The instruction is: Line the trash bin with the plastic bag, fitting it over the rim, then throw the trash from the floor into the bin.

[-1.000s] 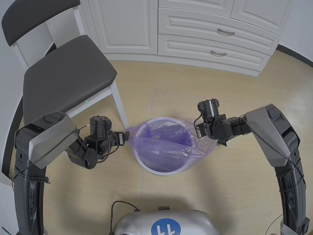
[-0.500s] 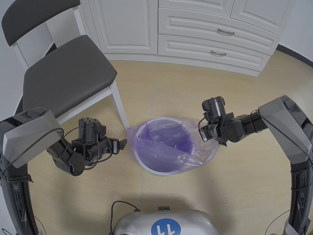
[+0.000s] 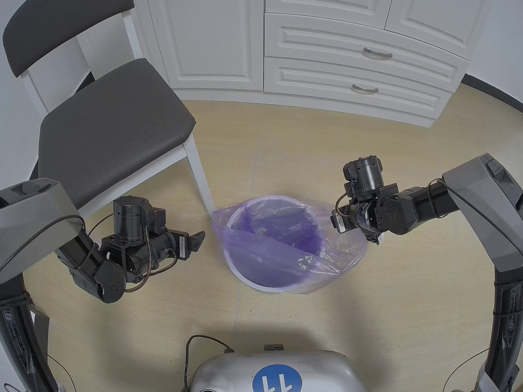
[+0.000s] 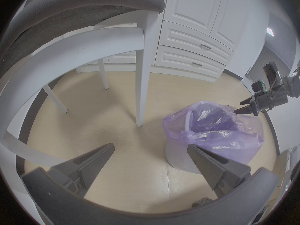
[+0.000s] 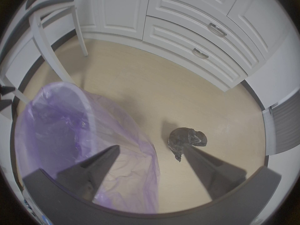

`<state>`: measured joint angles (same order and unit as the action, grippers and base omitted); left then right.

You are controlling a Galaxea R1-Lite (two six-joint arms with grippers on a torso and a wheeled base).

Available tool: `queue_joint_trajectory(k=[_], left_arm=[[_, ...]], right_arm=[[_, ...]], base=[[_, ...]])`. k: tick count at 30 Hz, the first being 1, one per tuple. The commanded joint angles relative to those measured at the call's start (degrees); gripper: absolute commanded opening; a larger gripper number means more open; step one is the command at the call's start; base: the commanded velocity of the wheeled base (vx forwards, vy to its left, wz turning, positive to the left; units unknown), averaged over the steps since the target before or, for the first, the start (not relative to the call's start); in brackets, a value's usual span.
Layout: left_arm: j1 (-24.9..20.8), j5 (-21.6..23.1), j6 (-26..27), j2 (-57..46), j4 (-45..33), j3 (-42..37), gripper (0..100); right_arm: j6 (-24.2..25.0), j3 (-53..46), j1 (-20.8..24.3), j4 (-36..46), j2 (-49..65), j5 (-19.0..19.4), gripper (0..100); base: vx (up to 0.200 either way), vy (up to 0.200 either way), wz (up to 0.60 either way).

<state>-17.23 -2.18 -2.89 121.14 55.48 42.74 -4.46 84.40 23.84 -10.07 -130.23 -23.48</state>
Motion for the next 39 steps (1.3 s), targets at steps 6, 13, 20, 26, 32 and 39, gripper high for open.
queue_joint_trajectory(k=[6, 13, 20, 26, 32, 39], left_arm=[[-0.1, 0.8, 0.0, -3.8, 0.1, -1.8, 100], [0.4, 0.9, 0.1, -7.1, 0.2, -3.3, 100], [1.2, 4.6, 0.2, -12.7, 0.2, -6.4, 100], [1.6, 4.6, 0.2, -13.7, 0.2, -6.6, 100], [1.6, 4.6, 0.2, -13.6, 0.2, -6.5, 100], [2.1, 4.6, 0.1, -13.0, 2.3, -6.5, 100]], right_arm=[[-1.5, -1.3, 3.1, 0.3, 8.2, 0.2, 100], [-3.6, -8.0, 9.3, 0.3, 13.3, 0.6, 100], [-14.2, -19.4, 13.4, -0.1, 16.8, 9.9, 100], [-14.1, -20.0, 14.1, -0.5, 15.3, 15.8, 100], [-13.8, -19.3, 15.3, -1.2, 11.7, 18.2, 100], [-14.3, -18.4, 15.2, -8.4, 6.0, 18.6, 100]], base=[[0.000, 0.000, 0.00], [0.000, 0.000, 0.00], [0.000, 0.000, 0.00], [0.000, 0.000, 0.00], [0.000, 0.000, 0.00], [0.000, 0.000, 0.00]])
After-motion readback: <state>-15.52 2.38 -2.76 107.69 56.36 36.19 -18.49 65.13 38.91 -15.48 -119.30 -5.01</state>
